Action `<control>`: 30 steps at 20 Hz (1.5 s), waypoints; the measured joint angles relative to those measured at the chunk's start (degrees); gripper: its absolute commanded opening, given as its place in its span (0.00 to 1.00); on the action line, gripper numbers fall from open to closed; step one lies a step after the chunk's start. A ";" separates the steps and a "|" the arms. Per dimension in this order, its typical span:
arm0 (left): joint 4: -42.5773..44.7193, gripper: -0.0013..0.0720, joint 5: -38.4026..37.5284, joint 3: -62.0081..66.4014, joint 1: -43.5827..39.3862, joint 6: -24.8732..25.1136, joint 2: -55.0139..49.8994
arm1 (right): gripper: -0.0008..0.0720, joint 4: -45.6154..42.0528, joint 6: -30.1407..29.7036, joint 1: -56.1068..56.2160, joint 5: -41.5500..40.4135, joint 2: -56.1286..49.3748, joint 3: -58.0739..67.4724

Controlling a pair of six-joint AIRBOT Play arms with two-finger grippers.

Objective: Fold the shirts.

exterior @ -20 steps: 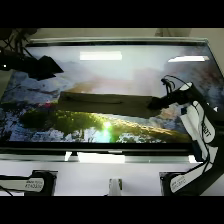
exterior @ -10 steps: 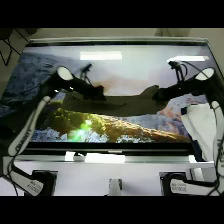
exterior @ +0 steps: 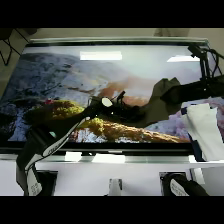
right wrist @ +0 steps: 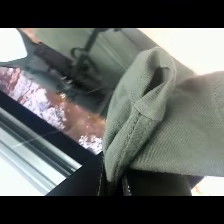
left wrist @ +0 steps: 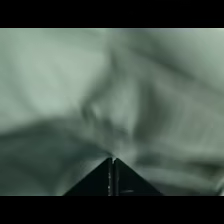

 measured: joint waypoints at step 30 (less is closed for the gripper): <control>39.17 0.06 -18.32 0.11 39.04 -2.29 55.08 | 0.91 -1.95 -1.88 8.33 -9.03 -27.19 -2.62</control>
